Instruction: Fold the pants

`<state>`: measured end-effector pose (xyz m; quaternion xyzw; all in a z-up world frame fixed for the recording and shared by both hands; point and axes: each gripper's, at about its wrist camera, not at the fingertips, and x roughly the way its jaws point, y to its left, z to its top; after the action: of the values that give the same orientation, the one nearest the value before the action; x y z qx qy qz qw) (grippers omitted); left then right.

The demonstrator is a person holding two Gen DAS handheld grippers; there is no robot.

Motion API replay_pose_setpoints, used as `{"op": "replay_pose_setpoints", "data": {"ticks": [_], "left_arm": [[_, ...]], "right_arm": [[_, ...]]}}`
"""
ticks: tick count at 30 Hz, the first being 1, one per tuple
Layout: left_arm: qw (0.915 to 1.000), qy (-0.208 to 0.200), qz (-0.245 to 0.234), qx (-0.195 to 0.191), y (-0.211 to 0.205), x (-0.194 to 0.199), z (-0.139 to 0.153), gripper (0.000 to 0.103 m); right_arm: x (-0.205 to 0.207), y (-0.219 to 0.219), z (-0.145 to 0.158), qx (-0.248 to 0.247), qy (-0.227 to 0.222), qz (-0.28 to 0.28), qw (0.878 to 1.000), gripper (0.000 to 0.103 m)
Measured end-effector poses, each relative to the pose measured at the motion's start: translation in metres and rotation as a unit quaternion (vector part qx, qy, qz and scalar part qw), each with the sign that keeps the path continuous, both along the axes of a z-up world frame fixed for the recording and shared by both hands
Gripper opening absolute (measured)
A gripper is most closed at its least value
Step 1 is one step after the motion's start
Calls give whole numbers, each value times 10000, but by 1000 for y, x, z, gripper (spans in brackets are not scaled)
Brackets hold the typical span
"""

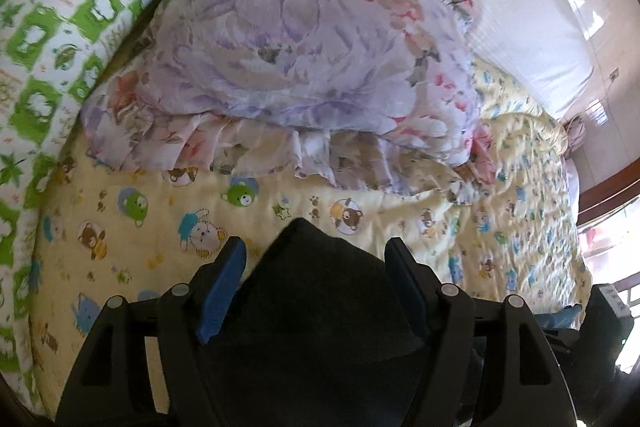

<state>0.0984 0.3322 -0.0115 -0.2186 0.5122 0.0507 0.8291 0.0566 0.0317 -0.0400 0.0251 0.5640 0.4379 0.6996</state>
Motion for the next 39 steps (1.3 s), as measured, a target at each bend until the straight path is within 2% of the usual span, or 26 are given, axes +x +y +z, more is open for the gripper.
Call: {"op": "replay_pose_setpoints", "data": {"ticks": [3, 4, 6, 8, 9, 11, 12, 14, 20, 28, 35, 39], "left_arm": [[9998, 90, -174, -38, 0, 6, -9, 68], [9997, 108, -240, -1, -1, 7, -11, 61], [9991, 183, -363, 117, -5, 9, -15, 45], [9986, 219, -409, 266, -7, 8, -16, 31], [9985, 209, -404, 290, -7, 7, -16, 20], [9989, 134, -350, 294, -6, 3, -11, 16], [9991, 50, -309, 277, -5, -2, -7, 12], [9993, -97, -269, 236, -5, -10, 2, 10], [9983, -464, -279, 206, -18, -46, 24, 5], [9958, -895, 201, -15, -27, -114, 42, 5], [9902, -1015, 935, -231, -17, -176, 33, 5], [9877, -864, 1261, -324, -9, -201, 15, 5]], "right_arm": [[0, 8, -5, -48, 49, 31, 10000, 65], [0, 11, -7, -72, 71, 51, 9999, 65], [0, 15, -8, -68, 110, 103, 9999, 58], [1, 19, -11, -154, 145, 138, 9997, 43], [1, 21, -12, -167, 167, 161, 9996, 37], [-1, 21, -11, -174, 151, 176, 9996, 17], [-2, 20, -10, -156, 120, 187, 9996, 14], [-4, 22, -4, -115, 11, 214, 9997, 8], [-20, 25, 19, 126, -309, 428, 9985, 6], [-53, 35, 30, 73, -628, 991, 9931, 6], [-74, 40, 22, -103, -706, 1461, 9867, 6], [-77, 43, 11, -213, -666, 1525, 9858, 6]]}}
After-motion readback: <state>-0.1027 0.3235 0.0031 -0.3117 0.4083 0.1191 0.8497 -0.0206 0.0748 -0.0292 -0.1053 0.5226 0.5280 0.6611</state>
